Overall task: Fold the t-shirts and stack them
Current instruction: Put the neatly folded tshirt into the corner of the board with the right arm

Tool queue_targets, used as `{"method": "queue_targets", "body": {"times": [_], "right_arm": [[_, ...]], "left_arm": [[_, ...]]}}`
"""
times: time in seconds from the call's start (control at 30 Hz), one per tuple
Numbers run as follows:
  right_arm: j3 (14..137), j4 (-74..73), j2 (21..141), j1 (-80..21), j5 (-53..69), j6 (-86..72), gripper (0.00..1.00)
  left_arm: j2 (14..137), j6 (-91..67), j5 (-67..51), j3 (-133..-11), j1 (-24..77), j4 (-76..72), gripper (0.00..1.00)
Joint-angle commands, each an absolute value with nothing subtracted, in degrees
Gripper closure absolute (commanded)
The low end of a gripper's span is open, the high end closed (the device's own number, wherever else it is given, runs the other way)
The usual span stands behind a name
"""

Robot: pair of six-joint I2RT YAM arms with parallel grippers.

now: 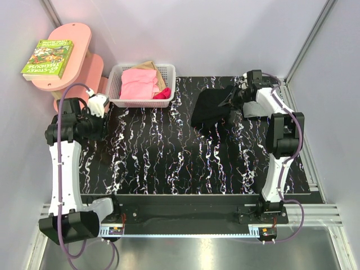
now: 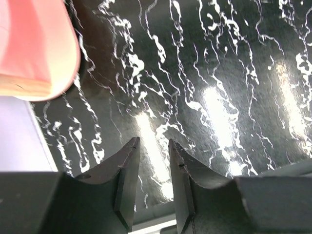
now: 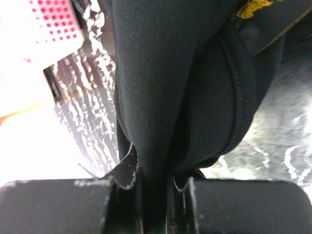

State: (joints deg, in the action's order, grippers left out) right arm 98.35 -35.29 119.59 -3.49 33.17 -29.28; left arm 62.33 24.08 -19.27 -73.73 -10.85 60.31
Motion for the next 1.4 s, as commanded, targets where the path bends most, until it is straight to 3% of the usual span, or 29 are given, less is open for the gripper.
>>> {"method": "queue_targets", "body": {"times": [0.0, 0.27, 0.53, 1.2, 1.37], "right_arm": [[105.5, -40.4, 123.4, -0.9, 31.7, -26.6, 1.00], [129.8, -52.3, 134.4, 4.4, 28.6, -23.5, 1.00], [143.9, -60.3, 139.2, 6.5, 26.5, -21.8, 1.00], [131.9, -60.5, 129.3, 20.4, 19.2, -27.5, 1.00], [131.2, -56.4, 128.9, 20.7, 30.9, -28.9, 1.00]], "left_arm": [[62.9, 25.2, -23.1, -73.4, -11.9, 60.1, 0.65], [63.7, 26.5, -21.8, -73.8, -12.7, 60.3, 0.65], [67.2, 26.5, -22.8, -75.7, -13.2, 60.4, 0.64], [69.3, 27.2, -21.5, -75.7, -13.2, 60.0, 0.64], [69.4, 27.0, -21.9, -75.1, -13.2, 59.8, 0.64]]}}
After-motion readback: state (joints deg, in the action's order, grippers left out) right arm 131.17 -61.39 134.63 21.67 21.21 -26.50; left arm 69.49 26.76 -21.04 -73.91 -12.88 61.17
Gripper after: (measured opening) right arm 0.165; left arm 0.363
